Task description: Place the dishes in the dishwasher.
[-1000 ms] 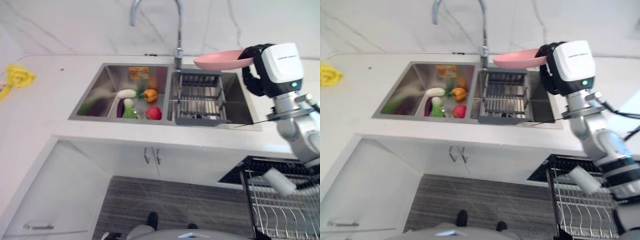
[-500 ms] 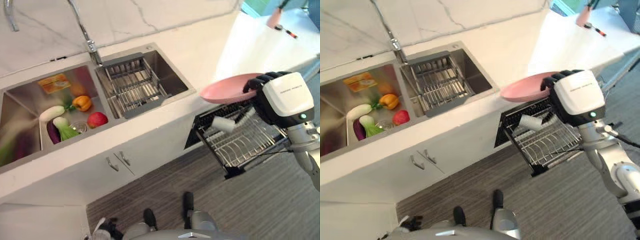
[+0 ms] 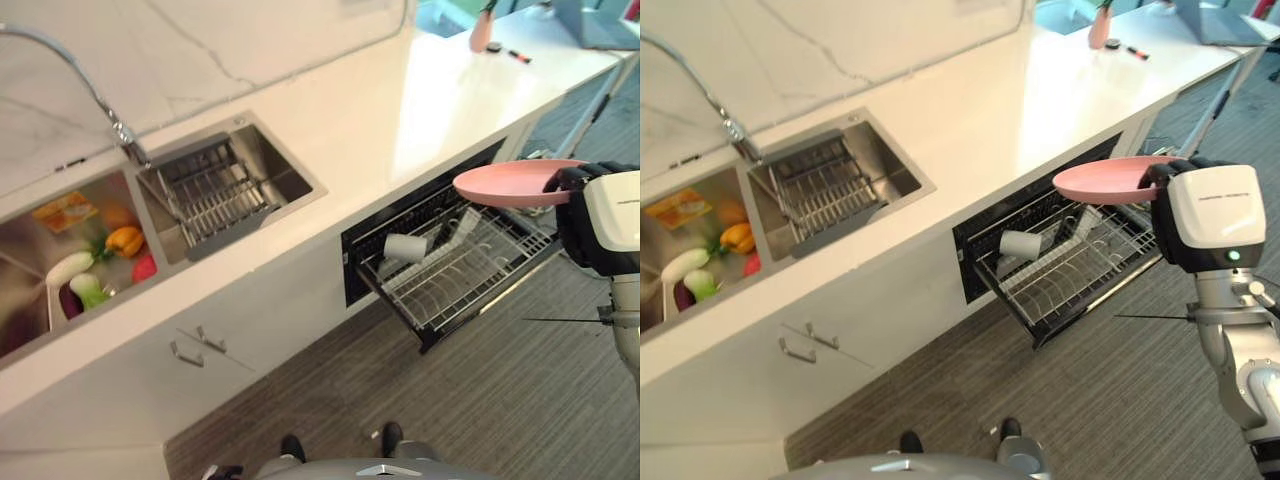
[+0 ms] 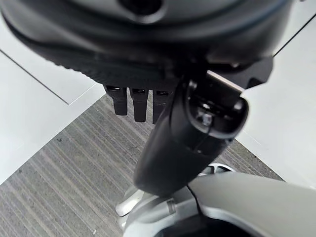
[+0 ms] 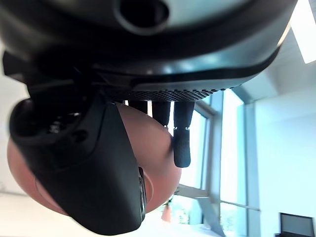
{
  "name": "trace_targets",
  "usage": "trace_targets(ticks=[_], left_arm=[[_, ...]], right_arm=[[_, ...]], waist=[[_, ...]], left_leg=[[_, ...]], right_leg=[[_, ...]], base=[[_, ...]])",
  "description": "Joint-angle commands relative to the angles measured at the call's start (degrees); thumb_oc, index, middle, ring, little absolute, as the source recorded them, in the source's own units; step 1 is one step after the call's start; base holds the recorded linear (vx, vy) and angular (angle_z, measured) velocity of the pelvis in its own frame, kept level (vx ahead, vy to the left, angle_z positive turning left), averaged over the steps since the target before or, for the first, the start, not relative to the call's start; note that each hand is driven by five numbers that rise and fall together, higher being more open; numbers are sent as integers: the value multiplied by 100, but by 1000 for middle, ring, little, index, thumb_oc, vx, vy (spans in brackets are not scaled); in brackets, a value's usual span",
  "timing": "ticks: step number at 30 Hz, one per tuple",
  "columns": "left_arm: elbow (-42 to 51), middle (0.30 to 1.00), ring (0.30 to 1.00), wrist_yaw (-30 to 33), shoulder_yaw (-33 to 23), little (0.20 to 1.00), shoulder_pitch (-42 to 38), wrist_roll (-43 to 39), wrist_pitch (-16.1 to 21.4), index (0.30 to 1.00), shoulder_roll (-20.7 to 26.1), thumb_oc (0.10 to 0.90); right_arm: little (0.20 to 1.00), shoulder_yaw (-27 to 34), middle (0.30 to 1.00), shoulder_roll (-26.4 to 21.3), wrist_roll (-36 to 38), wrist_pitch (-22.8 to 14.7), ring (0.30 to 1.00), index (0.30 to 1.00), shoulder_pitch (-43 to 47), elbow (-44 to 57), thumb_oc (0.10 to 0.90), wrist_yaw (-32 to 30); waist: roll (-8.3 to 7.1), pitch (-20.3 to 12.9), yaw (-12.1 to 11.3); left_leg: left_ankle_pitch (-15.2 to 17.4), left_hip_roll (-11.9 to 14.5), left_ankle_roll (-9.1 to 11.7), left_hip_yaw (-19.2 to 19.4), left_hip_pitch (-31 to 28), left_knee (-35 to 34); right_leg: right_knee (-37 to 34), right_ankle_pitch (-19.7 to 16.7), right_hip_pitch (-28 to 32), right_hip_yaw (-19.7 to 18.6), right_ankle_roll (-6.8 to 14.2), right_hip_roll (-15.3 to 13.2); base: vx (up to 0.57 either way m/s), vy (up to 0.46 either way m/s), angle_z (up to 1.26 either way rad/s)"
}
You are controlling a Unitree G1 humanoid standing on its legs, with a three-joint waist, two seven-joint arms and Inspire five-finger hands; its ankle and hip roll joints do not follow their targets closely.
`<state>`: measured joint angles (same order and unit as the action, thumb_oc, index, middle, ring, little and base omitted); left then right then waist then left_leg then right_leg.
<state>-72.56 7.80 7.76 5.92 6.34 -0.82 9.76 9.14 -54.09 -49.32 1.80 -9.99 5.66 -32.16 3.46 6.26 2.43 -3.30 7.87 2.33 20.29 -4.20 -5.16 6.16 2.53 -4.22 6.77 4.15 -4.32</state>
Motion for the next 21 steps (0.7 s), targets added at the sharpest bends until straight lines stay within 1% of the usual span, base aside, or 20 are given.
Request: trace_targets(ticks=[1,2,4,5,6,8,10,12,13,14,15,17,20,21], left_arm=[[-150,900,900,-16,59,900,-313,124,102,900,15,800],[-153,900,900,-21,94,900,-326,118,113,900,-12,800],[-139,900,900,-26,126,900,-331,101,119,900,-17,800],[-107,900,900,-50,183,900,-331,75,136,900,-21,800],[-106,900,900,-50,173,900,-330,74,136,900,-21,800],[-139,900,900,-32,234,900,-337,46,141,900,-6,800],[-168,900,900,-28,239,900,-347,35,137,900,-4,800],[-229,900,900,-13,248,900,-345,24,129,900,9,800],[-283,900,900,-11,271,900,-335,18,121,900,35,800],[-283,900,900,-11,263,900,-337,17,121,900,35,800],[-317,900,900,13,303,900,-339,-35,127,900,71,800],[-315,900,900,20,297,900,-342,-60,123,900,78,800],[-328,900,900,44,365,900,-370,-160,134,900,112,800],[-341,900,900,46,451,900,-381,-224,153,900,132,800]], right_arm=[[300,194,300,-16,58,-119,300,300,488,325,400,-438],[300,12,300,-4,112,-183,300,300,509,237,400,-362],[300,-142,300,8,158,-213,300,300,571,116,400,-326],[300,-436,300,16,218,-248,300,300,708,-138,400,-266],[300,-464,300,14,220,-249,300,300,738,-159,400,-275],[300,-860,300,24,288,-273,300,300,956,-605,400,-181],[300,-993,300,31,341,-273,300,300,1082,-773,400,-174],[300,-1187,300,77,473,-249,300,300,1296,-1138,400,-182],[300,-1360,300,115,613,-222,300,300,1490,-1542,400,-141],[300,-1380,300,115,615,-224,300,300,1513,-1559,400,-149],[300,-1572,300,168,760,-164,300,300,1806,-2061,400,-164],[300,-1659,300,201,838,-149,300,300,1944,-2273,400,-181],[300,-1934,300,257,1012,-131,300,300,2365,-2929,400,-199],[300,-2219,300,267,1130,-104,300,300,2720,-3513,400,-155]], waist=[[-532,-321,-231],[-496,-335,-223],[-480,-331,-232],[-454,-321,-252],[-454,-318,-237],[-428,-307,-301],[-423,-297,-307],[-413,-272,-352],[-399,-240,-417],[-400,-241,-406],[-378,-156,-496],[-367,-124,-499],[-309,12,-597],[-273,126,-678]], left_leg=[[1114,-613,-400,-255,-161,287],[1092,-598,-379,-307,-214,232],[1074,-595,-369,-348,-235,204],[1043,-593,-350,-424,-252,174],[1041,-592,-349,-428,-254,171],[986,-583,-314,-519,-253,109],[970,-582,-307,-562,-237,98],[938,-589,-292,-652,-185,81],[894,-602,-271,-716,-117,66],[893,-602,-271,-720,-113,66],[837,-629,-253,-808,28,58],[804,-644,-247,-857,114,59],[699,-688,-229,-1006,415,65],[630,-716,-220,-1083,596,73]], right_leg=[[-823,-617,348,292,923,-758],[-881,-583,399,289,896,-717],[-904,-561,436,290,877,-691],[-927,-528,477,315,846,-662],[-928,-527,481,319,845,-662],[-964,-490,522,387,819,-641],[-971,-484,527,410,805,-640],[-995,-488,523,459,790,-639],[-1022,-496,509,521,781,-645],[-1023,-497,508,525,781,-646],[-1037,-513,442,597,778,-655],[-1038,-523,394,624,775,-665],[-1041,-559,201,717,762,-693],[-1035,-591,72,748,752,-713]], base=[[44,-63,-11],[43,-63,-1],[43,-58,4],[40,-56,10],[49,-67,12],[39,-49,8],[18,-23,16],[16,-27,31],[13,-20,30],[-26,-29,33],[-35,-15,30],[-59,-13,27],[-111,-16,25],[-116,-20,33]])
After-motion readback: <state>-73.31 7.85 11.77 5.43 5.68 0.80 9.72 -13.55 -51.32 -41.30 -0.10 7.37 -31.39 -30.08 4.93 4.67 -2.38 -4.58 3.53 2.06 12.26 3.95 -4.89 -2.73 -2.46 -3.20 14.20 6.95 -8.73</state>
